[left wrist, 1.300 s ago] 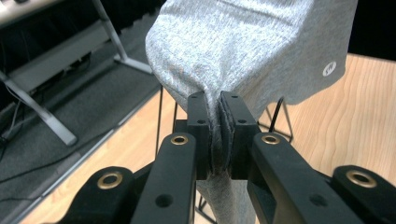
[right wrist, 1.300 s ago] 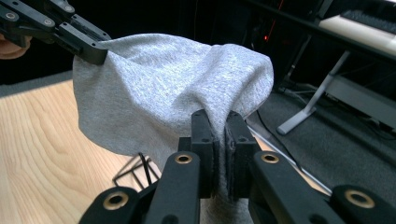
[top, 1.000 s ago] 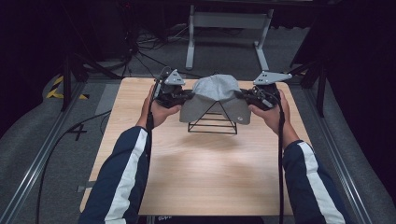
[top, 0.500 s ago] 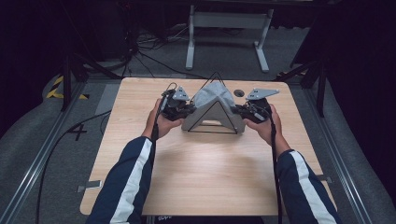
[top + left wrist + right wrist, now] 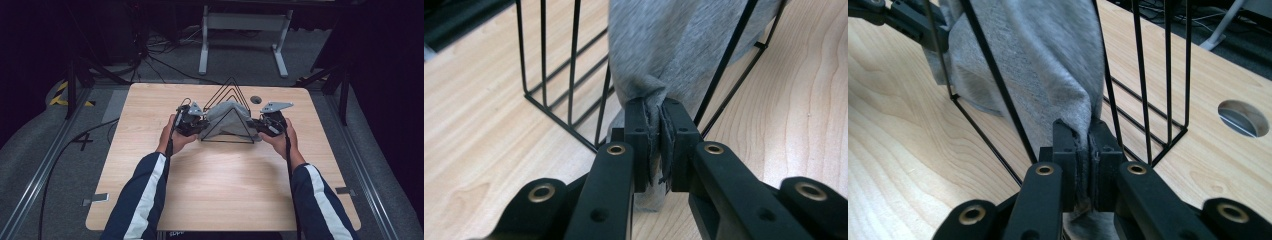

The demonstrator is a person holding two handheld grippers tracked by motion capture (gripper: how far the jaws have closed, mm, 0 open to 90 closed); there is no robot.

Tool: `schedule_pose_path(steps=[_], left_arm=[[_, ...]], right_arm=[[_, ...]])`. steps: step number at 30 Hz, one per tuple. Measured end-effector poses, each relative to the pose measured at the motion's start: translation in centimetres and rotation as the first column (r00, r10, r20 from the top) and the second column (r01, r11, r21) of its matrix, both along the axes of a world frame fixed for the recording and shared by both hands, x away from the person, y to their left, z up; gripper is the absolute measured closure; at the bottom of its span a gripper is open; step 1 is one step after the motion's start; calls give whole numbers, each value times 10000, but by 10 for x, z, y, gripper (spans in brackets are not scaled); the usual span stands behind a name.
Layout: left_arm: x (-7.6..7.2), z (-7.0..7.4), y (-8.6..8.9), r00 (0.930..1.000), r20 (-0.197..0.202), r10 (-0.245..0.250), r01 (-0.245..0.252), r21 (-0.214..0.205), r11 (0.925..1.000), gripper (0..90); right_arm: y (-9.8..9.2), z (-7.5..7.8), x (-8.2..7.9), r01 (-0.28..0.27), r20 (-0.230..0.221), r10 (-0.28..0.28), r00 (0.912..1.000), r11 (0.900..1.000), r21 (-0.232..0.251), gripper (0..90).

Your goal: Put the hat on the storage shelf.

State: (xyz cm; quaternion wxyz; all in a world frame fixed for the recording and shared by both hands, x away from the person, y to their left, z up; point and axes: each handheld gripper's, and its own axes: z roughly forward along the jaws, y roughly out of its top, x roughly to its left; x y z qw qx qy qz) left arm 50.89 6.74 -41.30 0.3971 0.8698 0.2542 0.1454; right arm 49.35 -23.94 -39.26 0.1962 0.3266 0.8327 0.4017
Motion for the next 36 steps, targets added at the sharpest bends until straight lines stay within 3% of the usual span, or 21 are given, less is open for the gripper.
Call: schedule_pose_path(steps=[2,5,8,11,13,17,20,24,27,32,36], left_arm=[[0,-5,0,10000,-9,57,-57,-5,10000,835],[2,-14,1,9999,-20,163,-162,480,9987,851],[1,-14,6,9996,-180,210,-217,-420,9989,862],[-2,-9,3,9997,230,88,-92,194,9998,863],[-3,-6,5,9996,269,90,-101,390,9992,862],[-4,-3,9,9995,280,148,-163,541,9984,861],[-5,-3,15,9994,305,164,-183,635,9978,860],[-8,-2,21,9992,322,229,-250,645,9976,850],[-14,4,26,9987,490,119,-163,914,9957,848],[-25,14,36,9977,672,-99,11,1294,9916,843],[-35,20,46,9976,675,-168,76,1341,9909,832]], right_arm=[[-1,-4,1,50,-14,-50,10000,9999,90,848],[-2,-10,1,104,134,-104,9999,9999,-18,849],[-4,-12,2,158,84,-159,9998,9997,177,848],[-2,-11,1,176,171,-174,9997,9998,-94,846],[-1,-9,0,193,209,-190,9996,9997,-135,842],[0,-3,-2,212,308,-204,9993,9994,-259,813],[1,-1,-5,18,253,1,9997,9970,-779,789],[-2,3,-10,23,279,0,9996,9966,-820,758],[-5,10,-13,-11,310,38,9995,9963,-857,733],[-10,18,-18,-54,412,109,9991,9913,-1314,707],[-16,24,-24,-70,287,112,9995,9895,-1441,692]])
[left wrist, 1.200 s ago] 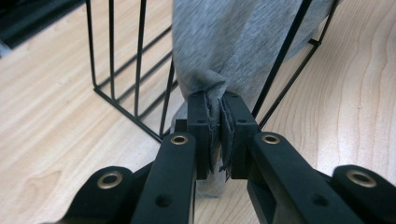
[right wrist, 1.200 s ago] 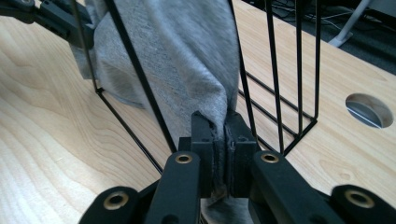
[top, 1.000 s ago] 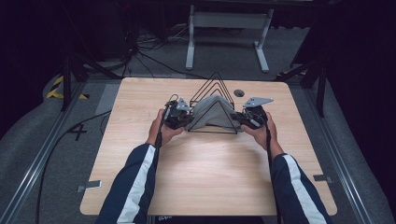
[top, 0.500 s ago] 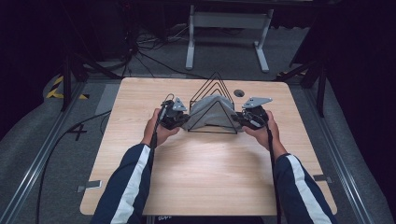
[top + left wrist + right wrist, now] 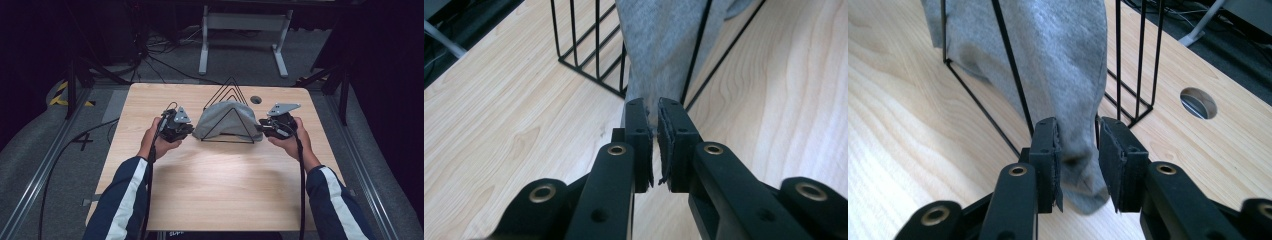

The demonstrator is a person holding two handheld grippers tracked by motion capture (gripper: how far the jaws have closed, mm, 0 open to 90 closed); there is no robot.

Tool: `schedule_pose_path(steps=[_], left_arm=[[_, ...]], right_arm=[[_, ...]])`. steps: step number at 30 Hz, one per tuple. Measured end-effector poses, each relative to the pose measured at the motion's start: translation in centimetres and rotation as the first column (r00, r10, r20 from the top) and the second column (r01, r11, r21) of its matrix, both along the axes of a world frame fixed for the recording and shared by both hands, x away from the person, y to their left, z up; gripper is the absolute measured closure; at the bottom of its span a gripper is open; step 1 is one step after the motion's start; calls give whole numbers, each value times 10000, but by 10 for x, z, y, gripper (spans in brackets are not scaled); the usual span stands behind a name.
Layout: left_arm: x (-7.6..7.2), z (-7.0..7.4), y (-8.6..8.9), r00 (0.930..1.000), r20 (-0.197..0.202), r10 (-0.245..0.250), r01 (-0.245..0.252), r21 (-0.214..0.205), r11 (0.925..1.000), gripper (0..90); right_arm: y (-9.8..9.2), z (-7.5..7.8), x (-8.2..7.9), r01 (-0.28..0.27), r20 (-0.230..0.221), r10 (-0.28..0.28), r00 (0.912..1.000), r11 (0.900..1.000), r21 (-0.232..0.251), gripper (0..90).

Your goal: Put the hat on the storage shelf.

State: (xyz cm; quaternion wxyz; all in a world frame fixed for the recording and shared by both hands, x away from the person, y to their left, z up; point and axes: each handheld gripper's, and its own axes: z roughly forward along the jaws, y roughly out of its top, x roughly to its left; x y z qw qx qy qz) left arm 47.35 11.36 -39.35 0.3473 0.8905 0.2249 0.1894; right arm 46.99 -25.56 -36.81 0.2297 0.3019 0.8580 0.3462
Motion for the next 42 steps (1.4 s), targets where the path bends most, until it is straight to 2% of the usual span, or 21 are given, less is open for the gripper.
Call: schedule_pose_path(steps=[5,12,21,24,29,31,35,39,42], left_arm=[[-10,0,13,9999,-95,-38,40,225,9997,816],[-18,-1,28,9998,-206,-36,45,396,9992,783],[-31,-1,39,9997,-224,-108,121,567,9983,740],[-37,-2,44,9997,-204,-157,171,678,9976,718],[-45,-5,53,9996,-260,-82,102,781,9969,678],[-49,-7,56,9995,-295,-132,157,883,9960,667],[-57,-11,61,9987,-395,-324,367,1124,9930,656],[-61,-12,66,9988,-447,-173,222,1113,9935,609],[-69,-13,73,9992,-367,137,-98,1033,9946,553]], right_arm=[[-5,3,-7,-58,-30,57,10000,9994,-339,683],[-9,4,-14,-31,-98,27,9999,9992,-393,655],[-16,-9,-19,22,-280,-39,9996,9981,-610,628],[-20,-13,-22,57,-469,-85,9989,9982,-591,603],[-26,-16,-32,-116,-416,90,9991,9979,-637,603],[-27,-18,-36,-162,-489,127,9987,9972,-735,581],[-31,-19,-45,-185,-321,158,9994,9961,-858,578],[-34,-21,-51,-185,-358,154,9992,9960,-875,551],[-40,-23,-57,-101,-263,76,9996,9955,-942,532]])
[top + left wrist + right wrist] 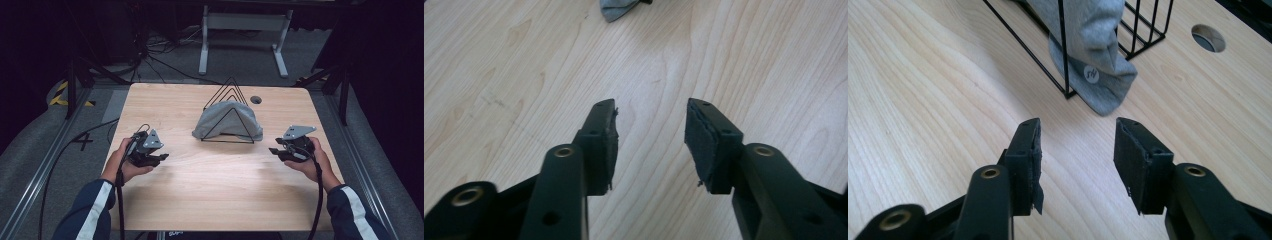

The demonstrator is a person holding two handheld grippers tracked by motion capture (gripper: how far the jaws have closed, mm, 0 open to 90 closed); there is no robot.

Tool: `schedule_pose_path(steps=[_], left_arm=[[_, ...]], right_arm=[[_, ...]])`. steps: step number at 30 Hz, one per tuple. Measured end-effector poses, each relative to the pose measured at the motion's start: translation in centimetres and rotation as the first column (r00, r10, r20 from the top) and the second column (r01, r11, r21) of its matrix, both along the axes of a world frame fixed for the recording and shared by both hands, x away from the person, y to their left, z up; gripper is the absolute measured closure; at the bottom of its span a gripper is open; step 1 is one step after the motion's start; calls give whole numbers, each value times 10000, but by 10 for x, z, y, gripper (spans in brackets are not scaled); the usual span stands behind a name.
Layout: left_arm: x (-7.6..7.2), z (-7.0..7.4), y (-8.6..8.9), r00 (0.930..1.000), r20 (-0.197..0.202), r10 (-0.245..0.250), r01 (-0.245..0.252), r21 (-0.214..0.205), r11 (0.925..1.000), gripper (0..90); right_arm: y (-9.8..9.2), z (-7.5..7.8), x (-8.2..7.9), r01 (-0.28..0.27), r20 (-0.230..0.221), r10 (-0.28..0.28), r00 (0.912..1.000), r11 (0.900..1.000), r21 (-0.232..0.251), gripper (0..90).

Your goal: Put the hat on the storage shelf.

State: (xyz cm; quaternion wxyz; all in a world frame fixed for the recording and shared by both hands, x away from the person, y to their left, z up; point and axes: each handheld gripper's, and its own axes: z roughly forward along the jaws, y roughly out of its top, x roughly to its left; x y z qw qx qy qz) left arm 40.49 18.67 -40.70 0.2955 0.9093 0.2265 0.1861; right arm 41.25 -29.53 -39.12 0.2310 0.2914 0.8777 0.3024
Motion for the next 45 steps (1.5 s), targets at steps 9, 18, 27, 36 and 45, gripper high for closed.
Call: schedule_pose_path(steps=[9,18,27,36,45], left_arm=[[-20,-6,21,9994,79,333,-333,34,9994,435],[-39,-19,37,9993,-2,373,-373,-143,9992,344],[-52,-54,56,9952,-880,420,-493,-829,9953,278],[-61,-69,68,9911,-1264,416,-610,-1540,9862,215],[-70,-75,72,9863,-1179,1152,-1378,-2072,9685,178]], right_arm=[[-15,-8,-21,-125,54,124,9999,9998,145,488],[-34,-24,-42,153,-37,-152,9999,9993,343,419],[-64,-45,-64,757,-313,-725,9969,9906,1139,360],[-90,-65,-82,1596,-738,-1473,9863,9654,2061,296],[-92,-76,-89,1950,-843,-1814,9798,9600,2011,256]])
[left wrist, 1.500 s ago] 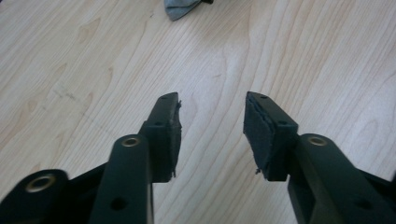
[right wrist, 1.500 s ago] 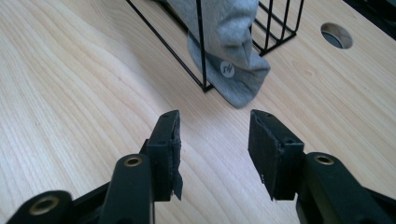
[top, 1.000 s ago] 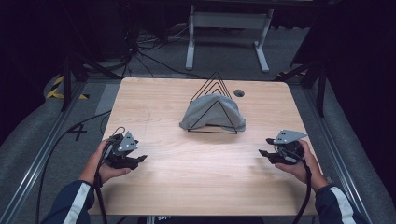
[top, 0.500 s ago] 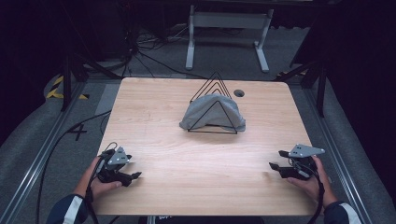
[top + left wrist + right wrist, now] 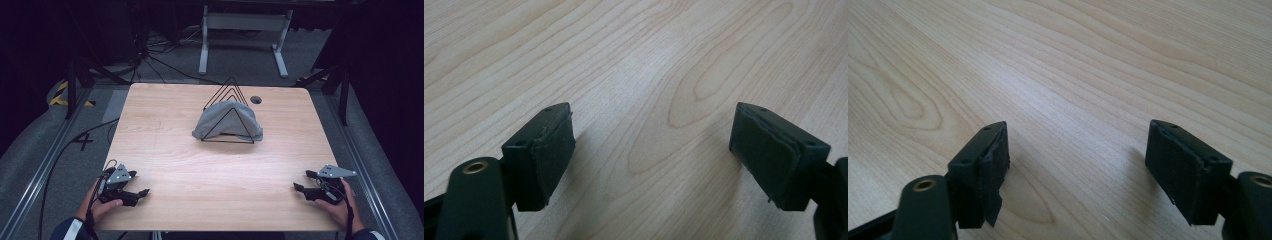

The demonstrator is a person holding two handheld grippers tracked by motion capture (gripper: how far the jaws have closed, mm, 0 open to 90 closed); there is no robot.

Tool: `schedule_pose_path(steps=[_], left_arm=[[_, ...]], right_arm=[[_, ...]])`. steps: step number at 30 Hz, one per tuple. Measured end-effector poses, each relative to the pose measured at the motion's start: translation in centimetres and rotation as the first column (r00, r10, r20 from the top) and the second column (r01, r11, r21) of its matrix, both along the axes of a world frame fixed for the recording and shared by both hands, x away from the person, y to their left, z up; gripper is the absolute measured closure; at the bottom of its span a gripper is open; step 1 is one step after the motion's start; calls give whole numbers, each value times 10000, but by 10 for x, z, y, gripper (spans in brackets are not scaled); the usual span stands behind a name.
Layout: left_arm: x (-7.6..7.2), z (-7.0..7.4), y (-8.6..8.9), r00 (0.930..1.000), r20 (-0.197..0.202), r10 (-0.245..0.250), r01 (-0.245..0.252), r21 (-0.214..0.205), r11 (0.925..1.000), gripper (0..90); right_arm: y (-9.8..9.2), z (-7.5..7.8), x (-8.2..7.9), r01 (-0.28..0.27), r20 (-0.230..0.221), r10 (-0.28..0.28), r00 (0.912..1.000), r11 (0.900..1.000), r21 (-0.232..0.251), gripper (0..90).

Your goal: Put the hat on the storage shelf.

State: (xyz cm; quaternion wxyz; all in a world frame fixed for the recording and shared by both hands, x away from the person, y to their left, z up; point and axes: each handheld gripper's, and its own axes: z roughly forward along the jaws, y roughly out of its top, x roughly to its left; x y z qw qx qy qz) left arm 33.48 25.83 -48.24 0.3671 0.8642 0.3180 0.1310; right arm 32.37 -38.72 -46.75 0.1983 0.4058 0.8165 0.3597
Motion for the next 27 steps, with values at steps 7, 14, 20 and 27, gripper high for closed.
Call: schedule_pose_path(steps=[7,14,20,27], left_arm=[[0,-1,0,9999,-20,115,-115,-18,9999,163],[1,-1,-1,9999,-51,128,-128,-5,9999,148],[1,-1,-1,9999,-41,147,-147,3,9999,143],[2,0,-1,9999,11,112,-112,121,9999,135]], right_arm=[[-1,0,0,135,-16,-135,9999,9999,6,254],[-1,0,1,369,-3,-369,9993,9993,19,254],[-2,0,1,427,-42,-427,9991,9991,65,259],[-2,0,1,425,-36,-424,9991,9991,60,259]])
